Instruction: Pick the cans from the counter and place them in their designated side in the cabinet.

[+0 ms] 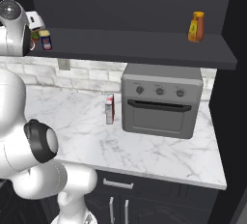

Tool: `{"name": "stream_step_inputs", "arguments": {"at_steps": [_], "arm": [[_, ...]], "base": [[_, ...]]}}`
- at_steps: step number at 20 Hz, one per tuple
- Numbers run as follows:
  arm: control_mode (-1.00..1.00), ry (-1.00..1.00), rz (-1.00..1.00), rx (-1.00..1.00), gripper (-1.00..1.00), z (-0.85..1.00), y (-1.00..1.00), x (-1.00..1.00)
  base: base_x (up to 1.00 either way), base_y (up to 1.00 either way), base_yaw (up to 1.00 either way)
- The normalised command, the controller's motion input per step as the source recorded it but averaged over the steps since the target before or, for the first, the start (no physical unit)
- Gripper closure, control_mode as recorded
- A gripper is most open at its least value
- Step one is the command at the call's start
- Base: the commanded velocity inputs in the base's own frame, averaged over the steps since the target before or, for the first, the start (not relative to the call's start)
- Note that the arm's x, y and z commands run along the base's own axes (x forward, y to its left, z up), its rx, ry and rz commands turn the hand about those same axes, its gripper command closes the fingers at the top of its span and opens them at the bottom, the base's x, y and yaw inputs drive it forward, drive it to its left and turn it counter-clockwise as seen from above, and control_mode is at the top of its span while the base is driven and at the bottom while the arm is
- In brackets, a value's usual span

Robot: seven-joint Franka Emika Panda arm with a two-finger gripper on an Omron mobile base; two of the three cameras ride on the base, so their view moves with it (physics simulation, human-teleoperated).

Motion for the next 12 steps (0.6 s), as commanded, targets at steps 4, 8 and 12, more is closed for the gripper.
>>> {"name": "stream_step_inputs", "arguments": {"at_steps": [4,8,12], "arm": [[-1.00,0.02,0.00,-0.01,1.00,-0.06,0.07,0.15],[-1.00,0.01,0.00,-0.01,1.00,-0.05,0.07,0.16],[-1.00,0.02,0.00,-0.01,1.00,-0.05,0.07,0.18]], "base": [[0.00,0.00,0.00],[0.00,0.00,0.00],[0.00,0.00,0.00]]}}
